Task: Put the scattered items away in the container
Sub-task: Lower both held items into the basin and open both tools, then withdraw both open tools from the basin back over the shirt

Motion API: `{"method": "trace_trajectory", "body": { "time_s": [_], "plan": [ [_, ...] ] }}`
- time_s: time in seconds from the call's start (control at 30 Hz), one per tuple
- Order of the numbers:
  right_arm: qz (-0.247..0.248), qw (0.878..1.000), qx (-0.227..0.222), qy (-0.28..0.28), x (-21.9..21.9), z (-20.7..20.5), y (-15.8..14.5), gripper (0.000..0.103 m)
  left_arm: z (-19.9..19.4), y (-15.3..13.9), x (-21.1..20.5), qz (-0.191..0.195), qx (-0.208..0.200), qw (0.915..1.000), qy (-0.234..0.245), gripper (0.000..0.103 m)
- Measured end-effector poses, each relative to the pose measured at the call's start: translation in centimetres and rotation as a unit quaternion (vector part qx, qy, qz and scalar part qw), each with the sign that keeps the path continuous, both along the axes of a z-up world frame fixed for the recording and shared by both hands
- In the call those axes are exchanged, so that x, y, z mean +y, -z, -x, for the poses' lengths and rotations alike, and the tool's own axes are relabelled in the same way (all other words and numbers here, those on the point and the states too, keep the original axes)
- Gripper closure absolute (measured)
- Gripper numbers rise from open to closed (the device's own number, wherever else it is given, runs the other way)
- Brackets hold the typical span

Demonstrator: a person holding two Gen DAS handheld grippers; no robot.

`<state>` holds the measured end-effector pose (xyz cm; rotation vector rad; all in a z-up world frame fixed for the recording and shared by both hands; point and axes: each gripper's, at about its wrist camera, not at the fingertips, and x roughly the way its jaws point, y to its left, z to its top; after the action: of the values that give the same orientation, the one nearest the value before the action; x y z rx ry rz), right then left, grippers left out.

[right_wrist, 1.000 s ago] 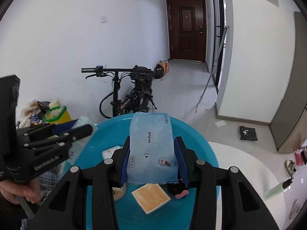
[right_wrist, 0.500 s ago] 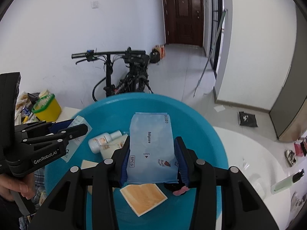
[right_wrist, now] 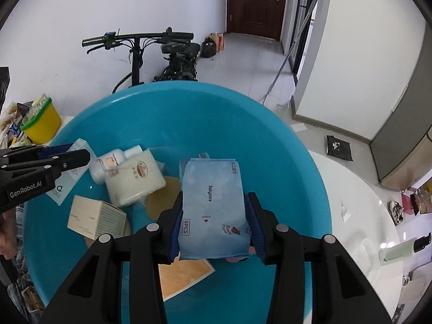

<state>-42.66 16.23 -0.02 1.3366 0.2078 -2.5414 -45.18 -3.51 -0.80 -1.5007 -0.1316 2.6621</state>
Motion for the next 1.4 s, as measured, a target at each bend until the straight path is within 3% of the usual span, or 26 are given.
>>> {"method": "trace_trajectory", "body": {
  "time_s": [0.57,0.6,0.7,1.07,1.13,1.4],
  "plan": [
    [-0.005,1.0,-0.013,0.002,0.3,0.2,0.7,0.061,0.0,1.0,0.0,-0.011,-0.012,0.9999,-0.005,0.074],
    [-0.003,1.0,-0.015,0.002,0.4,0.2,0.7,0.061,0.0,0.9,-0.2,-0.012,-0.009,0.9999,-0.007,0.072],
    [-0.001,1.0,-0.016,0.003,0.3,0.3,0.8,0.061,-0.2,0.5,-0.4,-0.012,0.004,0.9999,-0.009,0.043],
    [-0.001,1.0,-0.018,0.002,0.0,0.4,0.7,0.06,-0.5,-0.2,-0.3,-0.013,0.014,0.9998,-0.008,0.04],
    [-0.001,1.0,-0.016,0.004,0.1,0.4,0.6,0.052,-0.5,0.0,-0.2,-0.013,0.011,0.9998,-0.01,0.031],
    [0.009,1.0,-0.004,0.012,0.2,0.0,0.3,0.039,-1.4,-0.6,-0.1,-0.021,0.023,0.9994,-0.012,0.03]
  ]
}}
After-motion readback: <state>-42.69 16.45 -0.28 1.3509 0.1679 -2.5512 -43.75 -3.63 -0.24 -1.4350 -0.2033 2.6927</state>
